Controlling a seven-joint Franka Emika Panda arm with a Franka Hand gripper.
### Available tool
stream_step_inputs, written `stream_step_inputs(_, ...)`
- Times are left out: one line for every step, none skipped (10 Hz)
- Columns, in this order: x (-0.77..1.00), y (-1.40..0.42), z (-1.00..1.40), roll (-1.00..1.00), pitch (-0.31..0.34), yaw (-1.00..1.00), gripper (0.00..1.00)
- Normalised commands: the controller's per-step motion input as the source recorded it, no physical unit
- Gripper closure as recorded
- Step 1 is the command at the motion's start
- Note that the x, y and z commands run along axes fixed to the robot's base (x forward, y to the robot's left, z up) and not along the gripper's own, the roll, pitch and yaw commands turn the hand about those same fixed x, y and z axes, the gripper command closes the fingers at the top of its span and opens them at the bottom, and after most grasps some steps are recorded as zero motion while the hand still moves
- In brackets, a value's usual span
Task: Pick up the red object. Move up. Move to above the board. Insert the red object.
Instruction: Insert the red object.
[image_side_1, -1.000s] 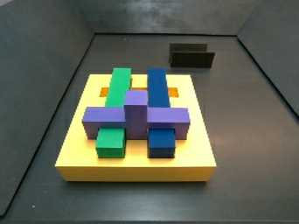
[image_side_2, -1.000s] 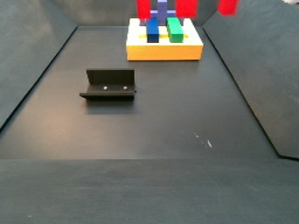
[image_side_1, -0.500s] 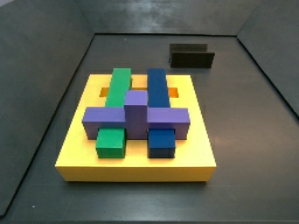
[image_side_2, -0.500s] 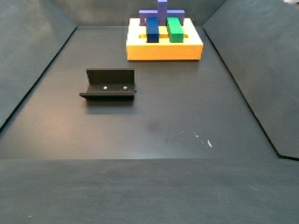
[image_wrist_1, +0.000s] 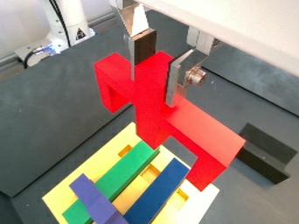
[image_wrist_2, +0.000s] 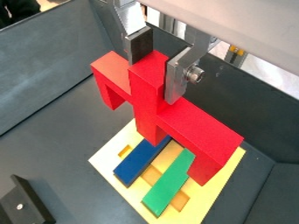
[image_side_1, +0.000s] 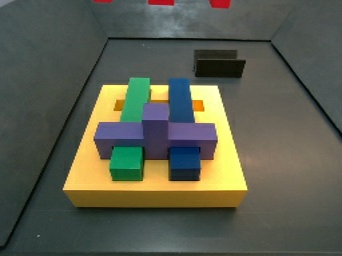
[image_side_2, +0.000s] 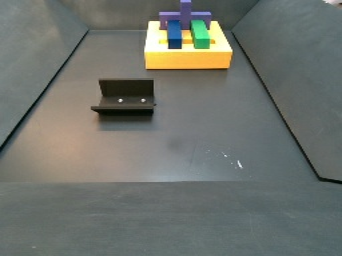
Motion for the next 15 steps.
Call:
stream_step_inputs(-0.01,0.1,-0.48,0.07,-0.067,0.0,1.0)
stream_step_inputs(0.0,0.35,-0.74,0.13,-0.096,0.0,1.0)
stream_step_inputs(-0.03,0.43,-0.86,0.15,-0.113,0.0,1.0)
stream_step_inputs(-0.02,0.35,-0.88,0.11,-0.13,0.0,1.0)
stream_step_inputs(0.0,-0.03,-0.77,0.14,-0.189,0.16,1.0)
stream_step_inputs(0.0,-0.17,-0.77,0.14,-0.19,0.14,1.0)
stream_step_inputs(0.0,-0.18,-0.73,0.15,-0.196,0.13,1.0)
stream_step_inputs(-0.03,-0.17,-0.73,0.21,-0.176,0.09,1.0)
stream_step_inputs(-0.06,-0.15,-0.66,0.19,-0.157,0.06,1.0)
stream_step_inputs(-0.03,-0.09,-0.52,0.11,-0.124,0.03,1.0)
stream_step_inputs(0.0,-0.06,-0.35,0.05,-0.081,0.01,1.0)
stream_step_inputs(-0.05,-0.03,-0.27,0.05,-0.061,0.0,1.0)
stream_step_inputs(-0.11,0.0,-0.13,0.0,-0.037,0.0,1.0)
stream_step_inputs(-0.07,0.0,-0.12,0.0,-0.037,0.01,1.0)
stream_step_inputs(-0.06,0.0,-0.15,0.0,-0.056,0.01,1.0)
